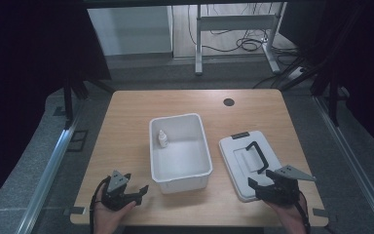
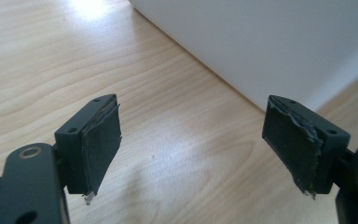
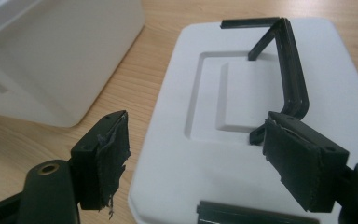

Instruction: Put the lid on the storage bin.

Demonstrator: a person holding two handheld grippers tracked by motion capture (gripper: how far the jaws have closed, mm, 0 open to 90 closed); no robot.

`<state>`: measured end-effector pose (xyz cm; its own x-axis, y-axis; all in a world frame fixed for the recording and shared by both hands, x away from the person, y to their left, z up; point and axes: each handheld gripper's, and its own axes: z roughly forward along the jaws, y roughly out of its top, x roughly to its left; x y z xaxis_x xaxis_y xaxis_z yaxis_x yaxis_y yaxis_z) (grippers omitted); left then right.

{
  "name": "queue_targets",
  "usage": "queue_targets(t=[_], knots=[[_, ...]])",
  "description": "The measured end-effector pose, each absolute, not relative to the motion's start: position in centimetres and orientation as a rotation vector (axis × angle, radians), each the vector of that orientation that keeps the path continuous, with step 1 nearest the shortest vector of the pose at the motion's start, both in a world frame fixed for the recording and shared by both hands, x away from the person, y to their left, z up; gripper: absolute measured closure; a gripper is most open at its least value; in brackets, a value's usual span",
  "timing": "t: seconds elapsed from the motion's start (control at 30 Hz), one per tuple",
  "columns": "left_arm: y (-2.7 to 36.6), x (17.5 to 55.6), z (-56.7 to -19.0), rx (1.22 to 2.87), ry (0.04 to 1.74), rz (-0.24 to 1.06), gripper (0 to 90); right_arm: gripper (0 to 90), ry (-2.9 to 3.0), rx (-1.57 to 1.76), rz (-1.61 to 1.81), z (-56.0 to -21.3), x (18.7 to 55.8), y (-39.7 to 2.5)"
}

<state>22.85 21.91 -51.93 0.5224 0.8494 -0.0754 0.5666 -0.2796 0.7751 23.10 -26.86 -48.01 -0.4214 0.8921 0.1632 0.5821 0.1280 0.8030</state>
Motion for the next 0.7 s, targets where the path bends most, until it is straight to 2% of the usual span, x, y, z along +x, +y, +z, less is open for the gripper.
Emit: queue_targets(t=[0.37, 0.7], knots=[[22.2, 23.1, -51.8, 1.982, 1.155, 0.493, 19.8, 24.2, 2.008, 1.508, 1.196, -48.2, 23.0, -27.7], [22.2, 23.7, -52.1, 1.982, 1.172, 0.473, 20.2, 27.3, 2.012, 1.517, 1.156, -46.0, 24.5, -28.0]])
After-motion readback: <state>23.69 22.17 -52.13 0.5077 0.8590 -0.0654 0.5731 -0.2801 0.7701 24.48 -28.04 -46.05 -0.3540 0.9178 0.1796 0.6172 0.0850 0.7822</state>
